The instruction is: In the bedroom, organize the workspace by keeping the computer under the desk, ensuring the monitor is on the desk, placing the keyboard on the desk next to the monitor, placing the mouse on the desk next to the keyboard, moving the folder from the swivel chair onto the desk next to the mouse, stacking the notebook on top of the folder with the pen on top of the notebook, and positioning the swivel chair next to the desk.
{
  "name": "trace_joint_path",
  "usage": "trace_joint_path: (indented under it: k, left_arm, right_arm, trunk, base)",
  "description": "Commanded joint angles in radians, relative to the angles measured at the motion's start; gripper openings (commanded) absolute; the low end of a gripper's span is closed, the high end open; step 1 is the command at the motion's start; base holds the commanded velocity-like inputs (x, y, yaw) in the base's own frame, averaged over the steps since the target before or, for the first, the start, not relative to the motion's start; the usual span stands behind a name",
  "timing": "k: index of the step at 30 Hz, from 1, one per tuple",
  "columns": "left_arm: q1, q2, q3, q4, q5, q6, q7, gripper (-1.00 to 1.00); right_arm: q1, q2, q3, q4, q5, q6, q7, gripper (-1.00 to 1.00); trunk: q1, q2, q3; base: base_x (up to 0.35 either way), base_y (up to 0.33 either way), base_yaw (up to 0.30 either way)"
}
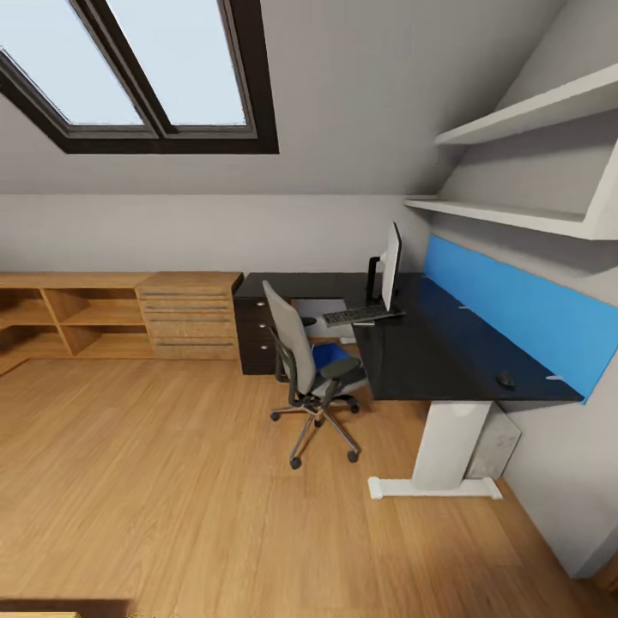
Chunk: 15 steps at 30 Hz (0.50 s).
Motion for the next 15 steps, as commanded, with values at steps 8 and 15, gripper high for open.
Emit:
trace_joint_path:
  k: [8,15]
  left_arm:
    - [0.0,0.0,0.0,0.0,0.001,-0.002,0.0,1.0]
    - [0.0,0.0,-0.002,0.0,-0.001,-0.003,-0.002,1.0]
  right_arm:
    - [0.0,0.001,0.001,0.001,0.004,-0.002,0.001,1.0]
    - [0.0,0.0,0.001,0.001,0.004,-0.002,0.002,1.0]
  trunk:
    - [0.031,-0.057,-0.029]
    - [0.058,-0.106,-0.052]
  base:
    - [0.0,0.0,0.03]
    - [0.0,0.0,0.003]
